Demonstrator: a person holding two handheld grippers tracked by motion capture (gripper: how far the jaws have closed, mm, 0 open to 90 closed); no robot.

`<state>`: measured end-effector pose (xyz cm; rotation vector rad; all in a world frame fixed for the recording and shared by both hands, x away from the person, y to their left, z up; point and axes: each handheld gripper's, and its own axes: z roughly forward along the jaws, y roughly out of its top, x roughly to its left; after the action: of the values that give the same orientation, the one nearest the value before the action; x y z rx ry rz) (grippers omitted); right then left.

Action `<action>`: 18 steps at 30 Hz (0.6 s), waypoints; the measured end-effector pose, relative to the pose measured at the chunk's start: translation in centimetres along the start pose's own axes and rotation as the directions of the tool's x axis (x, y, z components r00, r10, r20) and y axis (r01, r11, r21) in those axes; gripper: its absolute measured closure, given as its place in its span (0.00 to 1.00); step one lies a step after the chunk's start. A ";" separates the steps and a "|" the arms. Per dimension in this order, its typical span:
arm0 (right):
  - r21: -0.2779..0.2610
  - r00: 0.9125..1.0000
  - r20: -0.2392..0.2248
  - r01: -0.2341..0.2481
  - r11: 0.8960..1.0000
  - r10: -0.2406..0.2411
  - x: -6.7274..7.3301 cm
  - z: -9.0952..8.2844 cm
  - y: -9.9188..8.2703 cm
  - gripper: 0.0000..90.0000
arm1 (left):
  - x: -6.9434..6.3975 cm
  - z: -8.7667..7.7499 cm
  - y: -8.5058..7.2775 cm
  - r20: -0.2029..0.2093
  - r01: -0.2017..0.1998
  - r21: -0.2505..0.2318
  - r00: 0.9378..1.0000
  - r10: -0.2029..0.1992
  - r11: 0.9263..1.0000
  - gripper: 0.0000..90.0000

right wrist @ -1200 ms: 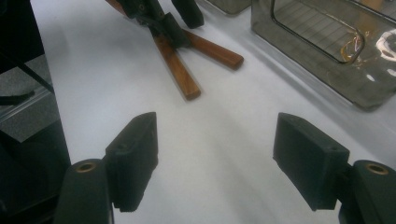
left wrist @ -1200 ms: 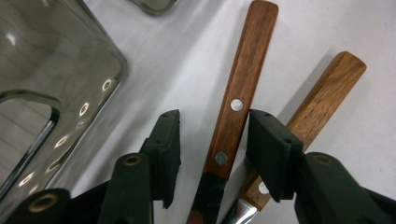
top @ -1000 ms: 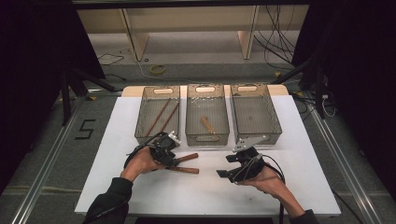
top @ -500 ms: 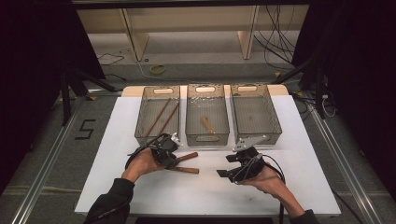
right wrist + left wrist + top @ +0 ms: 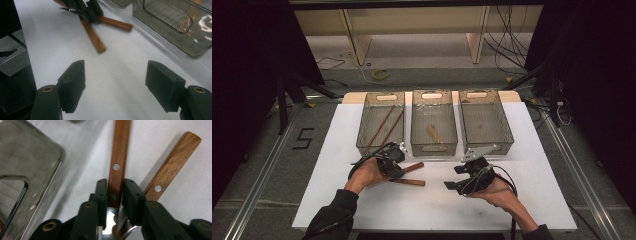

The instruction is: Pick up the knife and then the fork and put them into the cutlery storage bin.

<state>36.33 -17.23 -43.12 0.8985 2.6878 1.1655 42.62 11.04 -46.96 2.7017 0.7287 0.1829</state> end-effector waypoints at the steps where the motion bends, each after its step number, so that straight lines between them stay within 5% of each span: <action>1: 0.000 1.000 0.000 0.000 1.000 0.000 0.0 0.0 0.0 0.37 | 0.0 0.0 0.0 -0.003 -0.002 0.002 1.000 0.002 1.000 0.84; 18: -0.032 1.000 0.001 0.018 0.999 -0.018 0.3 -0.2 0.5 0.37 | -0.9 -1.4 -0.1 0.040 -0.024 -0.067 0.999 0.027 0.997 0.86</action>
<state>36.24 -16.91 -42.58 0.8681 2.6634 1.2004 41.47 11.07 -45.68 2.6445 0.6644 0.1553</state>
